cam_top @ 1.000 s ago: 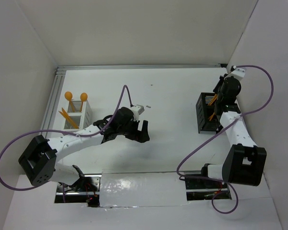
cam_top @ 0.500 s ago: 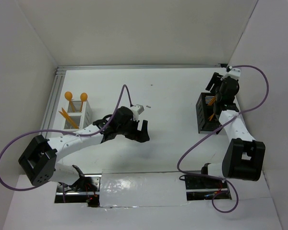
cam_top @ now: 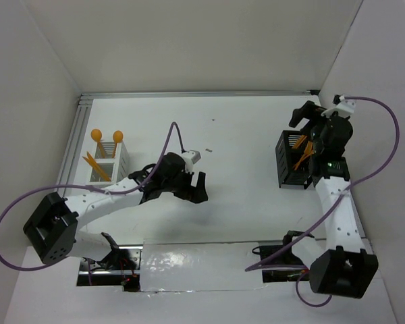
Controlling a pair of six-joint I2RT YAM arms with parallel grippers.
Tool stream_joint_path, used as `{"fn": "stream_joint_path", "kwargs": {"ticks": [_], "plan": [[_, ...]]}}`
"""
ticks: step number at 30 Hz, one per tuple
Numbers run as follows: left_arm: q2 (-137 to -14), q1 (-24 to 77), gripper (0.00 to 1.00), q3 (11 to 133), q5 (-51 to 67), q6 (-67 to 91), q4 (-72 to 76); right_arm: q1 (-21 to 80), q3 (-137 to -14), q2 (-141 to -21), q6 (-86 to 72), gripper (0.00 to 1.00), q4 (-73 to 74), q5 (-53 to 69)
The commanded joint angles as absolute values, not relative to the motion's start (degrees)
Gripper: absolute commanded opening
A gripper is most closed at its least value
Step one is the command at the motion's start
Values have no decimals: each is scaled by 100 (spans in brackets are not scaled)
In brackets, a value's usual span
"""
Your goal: Sort the eating utensils into containers
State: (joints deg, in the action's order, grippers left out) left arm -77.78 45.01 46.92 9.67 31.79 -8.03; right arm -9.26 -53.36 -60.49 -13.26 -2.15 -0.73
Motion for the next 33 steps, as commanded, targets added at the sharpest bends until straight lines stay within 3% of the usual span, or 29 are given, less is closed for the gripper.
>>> {"fn": "stream_joint_path", "kwargs": {"ticks": [1,7,12,22,33], "plan": [[-7393,4456,100,4694,985,3077,-606,-932,-5072,-5382,-1582,100,351,412],[-6419,4245,100,4438,1151,2997,-343,-923,-3747,-4220,-2188,100,290,1494],[-6258,3192,100,4368,1687,3058,-290,-897,-3393,-3437,-2338,100,561,1687],[-5433,2188,100,5106,1740,2751,-1045,-888,-3393,-3428,-2364,100,642,1942],[-3912,1529,100,4281,1784,2742,-940,-879,-3155,-3375,-2461,100,308,2170]]}}
